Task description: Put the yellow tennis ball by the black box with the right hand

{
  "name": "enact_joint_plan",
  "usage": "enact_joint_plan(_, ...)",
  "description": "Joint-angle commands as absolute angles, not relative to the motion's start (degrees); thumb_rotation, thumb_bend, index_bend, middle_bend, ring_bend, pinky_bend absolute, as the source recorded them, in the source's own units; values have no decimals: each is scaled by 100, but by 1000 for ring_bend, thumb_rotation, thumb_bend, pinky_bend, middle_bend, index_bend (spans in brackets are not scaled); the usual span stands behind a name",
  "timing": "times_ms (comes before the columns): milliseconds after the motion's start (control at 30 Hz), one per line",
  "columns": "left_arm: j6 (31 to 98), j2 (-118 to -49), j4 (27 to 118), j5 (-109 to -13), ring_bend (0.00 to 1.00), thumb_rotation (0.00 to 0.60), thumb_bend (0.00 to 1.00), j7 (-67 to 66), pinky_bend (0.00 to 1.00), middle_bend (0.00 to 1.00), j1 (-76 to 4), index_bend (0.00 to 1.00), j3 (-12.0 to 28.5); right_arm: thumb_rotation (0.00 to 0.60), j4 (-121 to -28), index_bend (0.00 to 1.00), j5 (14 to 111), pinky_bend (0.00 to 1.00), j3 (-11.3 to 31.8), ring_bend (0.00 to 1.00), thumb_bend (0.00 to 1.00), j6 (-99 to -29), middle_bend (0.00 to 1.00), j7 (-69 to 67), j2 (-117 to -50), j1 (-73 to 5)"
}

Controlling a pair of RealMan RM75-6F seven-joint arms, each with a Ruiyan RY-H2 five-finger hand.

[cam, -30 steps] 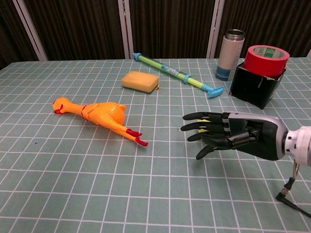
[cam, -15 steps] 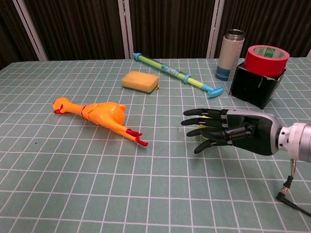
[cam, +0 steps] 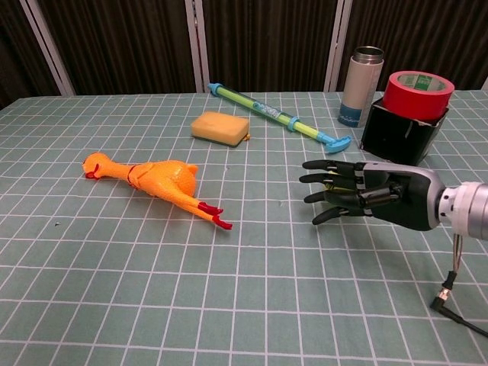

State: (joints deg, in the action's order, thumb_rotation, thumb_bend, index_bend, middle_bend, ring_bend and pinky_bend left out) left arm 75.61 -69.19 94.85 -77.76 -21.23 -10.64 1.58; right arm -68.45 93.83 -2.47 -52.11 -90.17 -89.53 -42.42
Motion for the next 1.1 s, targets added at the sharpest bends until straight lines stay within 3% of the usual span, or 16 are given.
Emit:
enact_joint_plan(33, 7551, -6923, 9483, -7756, 0, 600, 168, -2134, 7, 0, -1070, 0, 159, 600, -6781, 13, 9368, 254, -283, 141, 532, -5206, 55, -9056, -8919, -4263)
enact_joint_plan(400, 7524, -6953, 9483, -7688, 0, 600, 168, -2219, 7, 0, -1093, 0, 156, 600, -6684, 13, 9372, 254, -421, 140, 533, -5197, 55, -9107, -8760, -4288)
enact_joint_plan(1100, 7475, -7066, 9524, -7659, 0, 600, 168, -2459, 8, 0, -1156, 0, 101, 600, -7352, 13, 9338, 254, -757, 130, 533, -5698, 56, -8324, -7992, -3740)
